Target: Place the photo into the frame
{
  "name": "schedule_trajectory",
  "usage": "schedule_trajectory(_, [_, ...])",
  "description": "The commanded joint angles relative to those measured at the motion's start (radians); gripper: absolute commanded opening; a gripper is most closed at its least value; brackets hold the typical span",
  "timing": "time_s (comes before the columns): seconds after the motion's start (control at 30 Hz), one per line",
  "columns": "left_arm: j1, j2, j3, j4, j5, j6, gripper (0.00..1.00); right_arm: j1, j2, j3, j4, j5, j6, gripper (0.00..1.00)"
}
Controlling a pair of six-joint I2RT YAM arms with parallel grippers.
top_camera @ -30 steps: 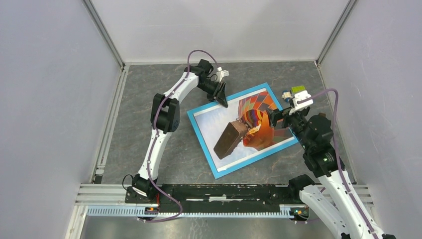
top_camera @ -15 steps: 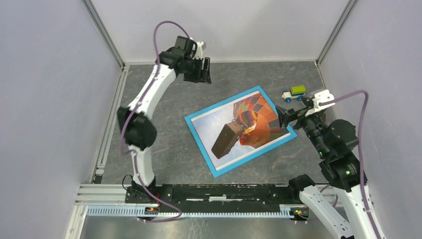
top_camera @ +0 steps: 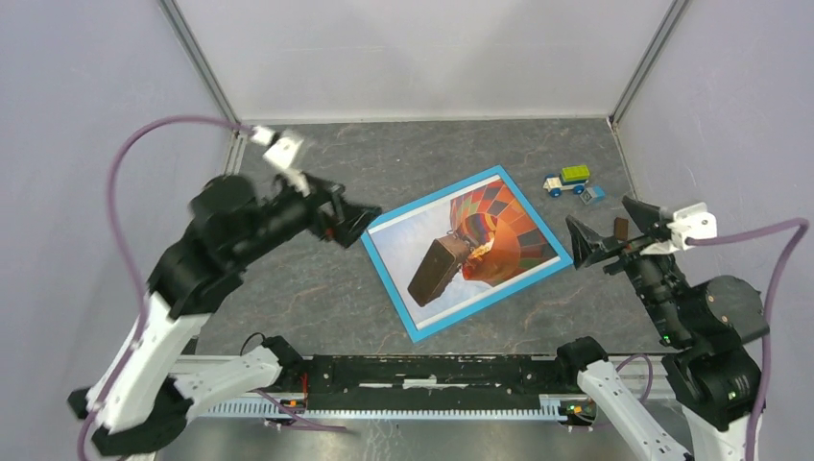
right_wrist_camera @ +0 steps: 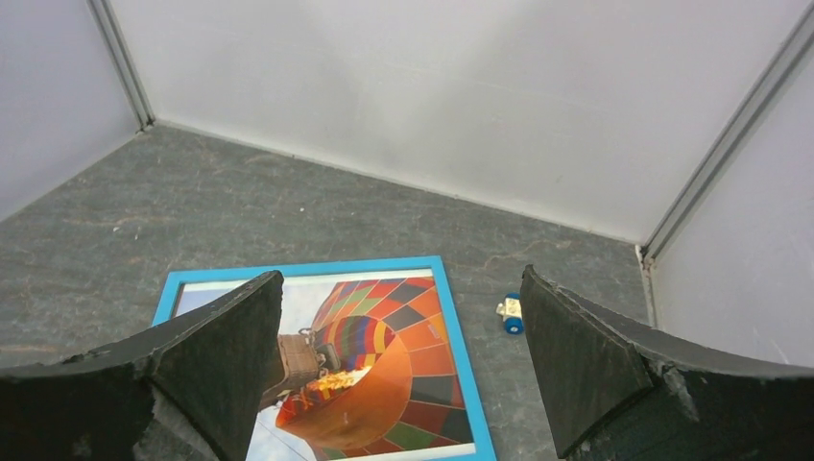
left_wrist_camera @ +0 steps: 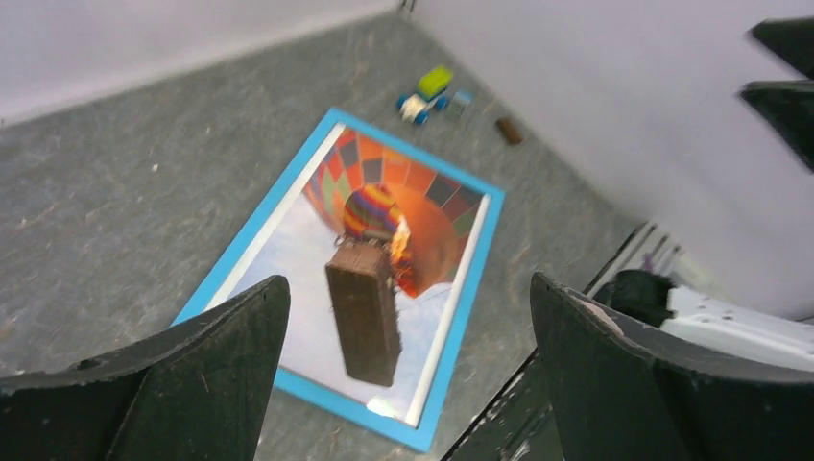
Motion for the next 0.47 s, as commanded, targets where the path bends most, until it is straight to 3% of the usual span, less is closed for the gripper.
schedule_trajectory(0.0, [-0.001, -0.236, -0.136, 0.232, -0.045, -0.094, 1.00, -0.004, -0.023, 0.069, -0.063, 0.063, 0.010, 0.98])
schedule_trajectory(0.17, [-0.001, -0.403, -0.177, 0.275, -0.073, -0.097, 1.00, -0.003, -0.027, 0.115, -0.085, 0.103, 0.048, 0.98])
schedule_trajectory(0.43, [0.001, -0.439, -0.134, 0.175, -0.119, -0.085, 1.00, -0.003, -0.066, 0.024, -0.007, 0.078, 0.067, 0.98])
